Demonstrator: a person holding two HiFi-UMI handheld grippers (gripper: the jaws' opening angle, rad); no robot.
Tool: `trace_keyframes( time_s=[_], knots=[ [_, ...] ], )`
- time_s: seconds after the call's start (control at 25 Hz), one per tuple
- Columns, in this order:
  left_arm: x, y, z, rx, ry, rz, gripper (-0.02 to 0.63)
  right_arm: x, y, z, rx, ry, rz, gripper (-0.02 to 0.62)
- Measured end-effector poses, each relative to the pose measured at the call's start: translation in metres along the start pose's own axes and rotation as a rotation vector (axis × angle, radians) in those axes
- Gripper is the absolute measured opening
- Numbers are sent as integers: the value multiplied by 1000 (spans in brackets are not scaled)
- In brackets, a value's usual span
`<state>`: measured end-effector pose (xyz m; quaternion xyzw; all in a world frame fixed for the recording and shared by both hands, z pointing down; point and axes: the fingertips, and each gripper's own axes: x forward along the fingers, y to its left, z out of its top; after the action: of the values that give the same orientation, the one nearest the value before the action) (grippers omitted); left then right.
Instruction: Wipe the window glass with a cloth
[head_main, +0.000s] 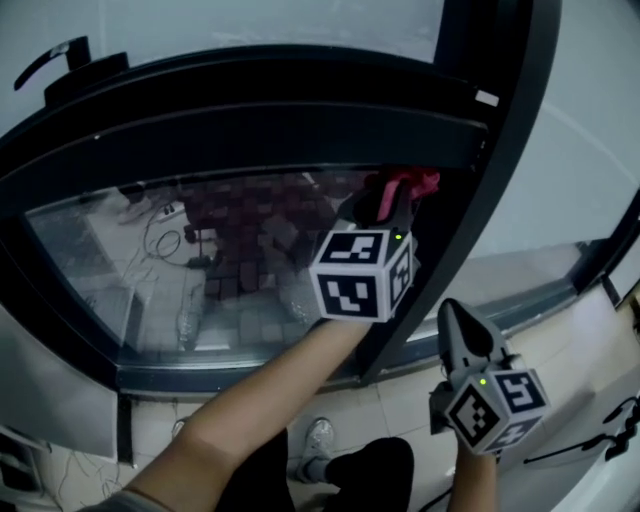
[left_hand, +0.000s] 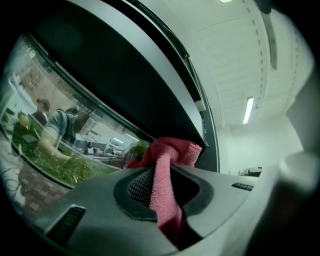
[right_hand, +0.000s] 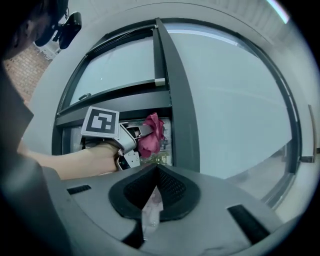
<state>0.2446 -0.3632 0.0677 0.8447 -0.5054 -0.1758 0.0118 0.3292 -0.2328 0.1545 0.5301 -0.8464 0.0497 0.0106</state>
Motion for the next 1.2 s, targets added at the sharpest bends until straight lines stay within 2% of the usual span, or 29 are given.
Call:
trace_keyframes(
  time_s=[0.24, 0.56, 0.76, 1.2],
  knots=[
    [20, -22, -27, 3, 35, -38, 58, -9, -23, -6, 23, 0, -35, 5],
    [15, -16, -62, 8, 76, -29, 58, -17, -37, -16, 42, 12, -55, 5],
    [6, -5, -87, 17, 112, 2, 58, -16, -36, -21, 47, 18, -50, 5],
    [-17, 27, -74, 5, 65, 68, 58, -4, -16, -29, 67, 17, -5, 5]
  ],
)
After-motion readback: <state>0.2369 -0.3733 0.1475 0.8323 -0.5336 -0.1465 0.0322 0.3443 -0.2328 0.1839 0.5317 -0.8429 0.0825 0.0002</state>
